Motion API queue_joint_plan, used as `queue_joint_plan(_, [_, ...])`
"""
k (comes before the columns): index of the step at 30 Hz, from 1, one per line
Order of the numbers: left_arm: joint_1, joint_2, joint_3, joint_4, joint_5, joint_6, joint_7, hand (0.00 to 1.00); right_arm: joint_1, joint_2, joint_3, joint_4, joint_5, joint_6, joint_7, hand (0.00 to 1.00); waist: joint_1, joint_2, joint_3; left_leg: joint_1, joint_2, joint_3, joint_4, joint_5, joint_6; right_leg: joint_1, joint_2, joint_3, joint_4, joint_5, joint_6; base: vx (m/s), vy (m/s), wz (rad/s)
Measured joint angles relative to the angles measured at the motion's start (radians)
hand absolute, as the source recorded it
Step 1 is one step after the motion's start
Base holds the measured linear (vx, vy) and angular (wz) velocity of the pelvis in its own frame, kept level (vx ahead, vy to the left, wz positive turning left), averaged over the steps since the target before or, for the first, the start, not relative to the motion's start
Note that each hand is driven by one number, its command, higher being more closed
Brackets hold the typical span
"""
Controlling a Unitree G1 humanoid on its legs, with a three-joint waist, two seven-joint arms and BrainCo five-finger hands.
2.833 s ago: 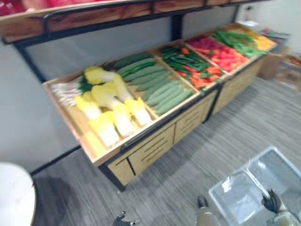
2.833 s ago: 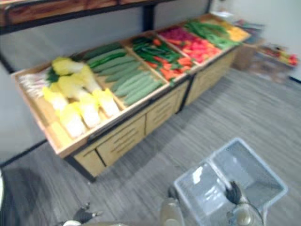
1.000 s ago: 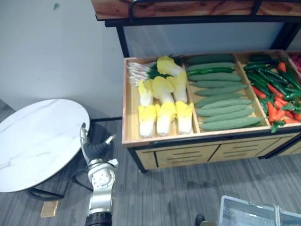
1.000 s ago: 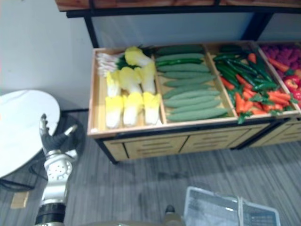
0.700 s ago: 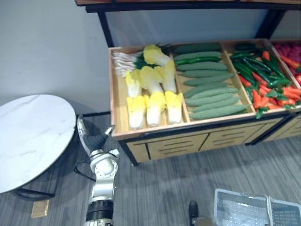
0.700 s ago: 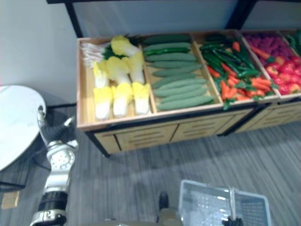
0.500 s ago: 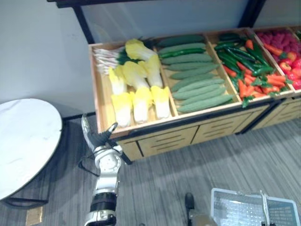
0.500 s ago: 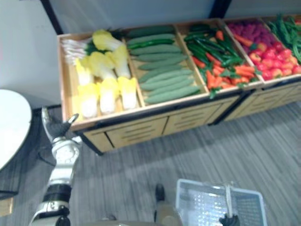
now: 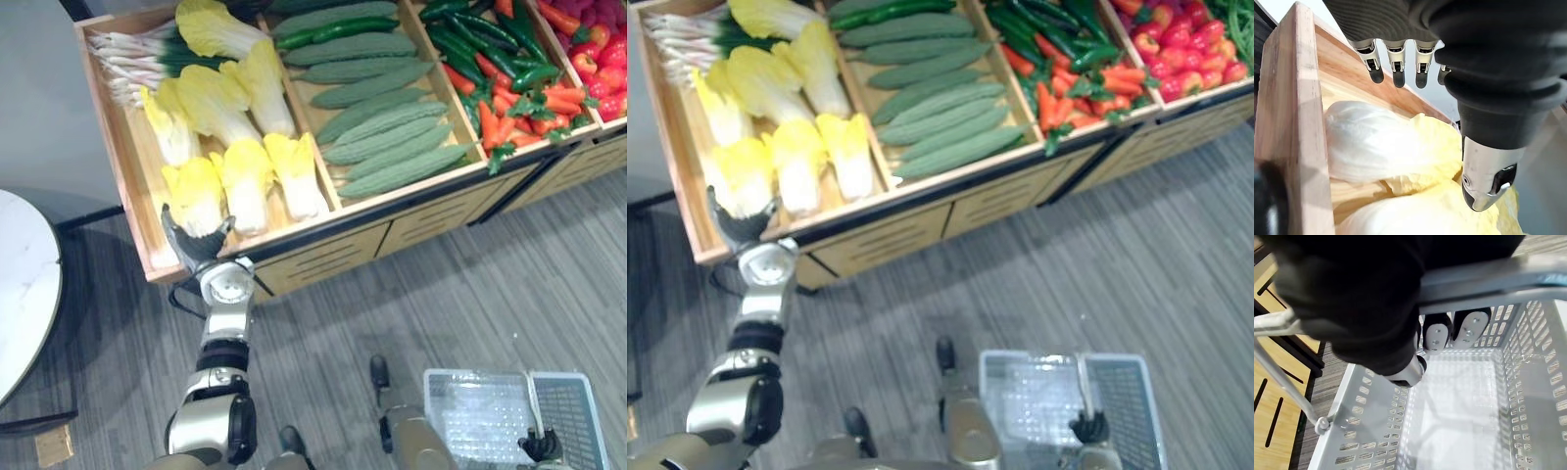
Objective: Pick vegetable in the basket
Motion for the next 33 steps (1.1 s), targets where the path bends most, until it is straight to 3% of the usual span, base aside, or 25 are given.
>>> queue_joint_plan(9, [-0.050,0.021,0.041,0.054,-0.022,0.021,0.065,0.00,0.000,0.000,0.038,0.001,0.001,-0.023,-0.026,1.00,0.003,-0.012,0.030,-0.047,-0.001,-0.030,0.023,-0.003,0.003,-0.028,-0.008,-0.013,0.011,0.000,0.000,-0.04,-0.049,0.07])
queue_joint_plan(23, [-0.157,0.097,0.037,0.158,-0.028,0.036,0.034,0.00,-0.014,-0.004,0.078,0.002,0.010,-0.034,-0.043,1.00,0.001,-0.017,0.067,-0.081,-0.004,-0.030,0.026,-0.002,0.004,-0.063,-0.007,-0.012,0.011,0.001,0.001,0.00,-0.040,0.00])
queue_joint_plan(33, [-0.212,0.106,-0.045,0.189,-0.021,0.035,0.028,0.00,-0.015,-0.007,0.118,-0.017,0.032,-0.039,-0.044,1.00,-0.002,-0.028,0.084,-0.083,-0.005,-0.022,0.022,-0.002,0.004,-0.077,-0.008,-0.002,0.011,0.006,-0.003,-0.01,-0.037,-0.03])
